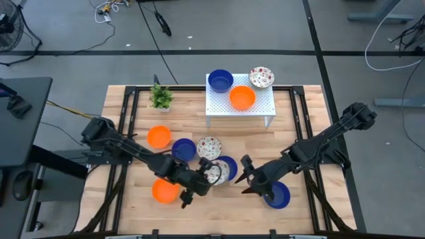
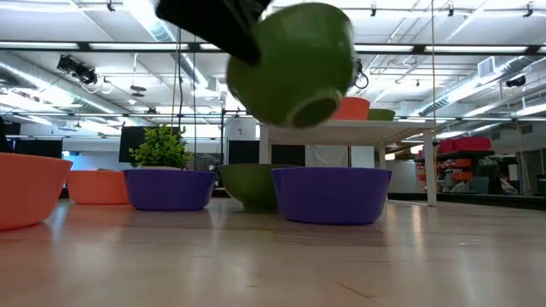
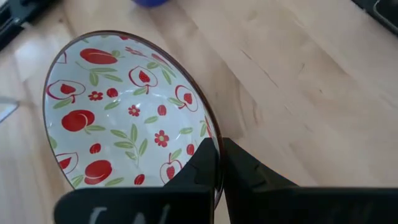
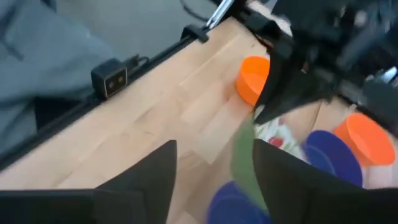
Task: Pick & Place Mini bowls
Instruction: Stack the white red patterned bowl on top of the other white red patterned bowl on the shelf
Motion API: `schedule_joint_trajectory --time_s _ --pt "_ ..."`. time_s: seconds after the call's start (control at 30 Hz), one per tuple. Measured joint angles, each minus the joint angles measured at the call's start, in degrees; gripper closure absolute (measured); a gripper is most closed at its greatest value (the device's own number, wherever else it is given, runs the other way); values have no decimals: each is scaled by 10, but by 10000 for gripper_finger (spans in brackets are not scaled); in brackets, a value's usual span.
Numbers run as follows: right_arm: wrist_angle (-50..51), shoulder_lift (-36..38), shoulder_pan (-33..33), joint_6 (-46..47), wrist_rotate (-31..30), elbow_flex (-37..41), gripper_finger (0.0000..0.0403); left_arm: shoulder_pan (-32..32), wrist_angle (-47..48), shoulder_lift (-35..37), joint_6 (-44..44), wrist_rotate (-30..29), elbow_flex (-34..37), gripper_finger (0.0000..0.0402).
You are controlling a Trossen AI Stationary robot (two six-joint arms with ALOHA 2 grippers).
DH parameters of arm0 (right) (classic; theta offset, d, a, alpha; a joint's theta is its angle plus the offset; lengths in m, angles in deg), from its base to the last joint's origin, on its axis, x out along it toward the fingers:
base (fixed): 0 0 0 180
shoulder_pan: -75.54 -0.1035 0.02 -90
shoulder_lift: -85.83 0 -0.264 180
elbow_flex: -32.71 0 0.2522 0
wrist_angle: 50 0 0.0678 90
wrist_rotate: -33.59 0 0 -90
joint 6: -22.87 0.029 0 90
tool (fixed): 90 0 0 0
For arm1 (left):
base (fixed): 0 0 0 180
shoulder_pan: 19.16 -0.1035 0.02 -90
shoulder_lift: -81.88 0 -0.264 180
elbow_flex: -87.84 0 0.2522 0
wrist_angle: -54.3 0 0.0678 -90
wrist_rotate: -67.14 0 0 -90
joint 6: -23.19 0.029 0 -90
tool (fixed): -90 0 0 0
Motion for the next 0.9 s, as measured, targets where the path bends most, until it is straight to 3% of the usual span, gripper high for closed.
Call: schedule_joint_trajectory --time_s 0.17,0.43,0.57,0.7,0.9 --pt "61 -42 12 -21 1 -57 171 -3 -31 -25 31 27 0 391" --pt "63 -108 62 -21 48 -63 187 3 -59 -26 72 27 -1 391" --pt "57 -119 75 -20 115 -63 202 3 -63 -26 77 27 -1 388" --pt "53 -121 78 -13 142 -63 246 3 -65 -26 86 27 -1 388" --pt "58 -121 79 -9 149 -62 364 2 -71 -26 94 20 -1 380"
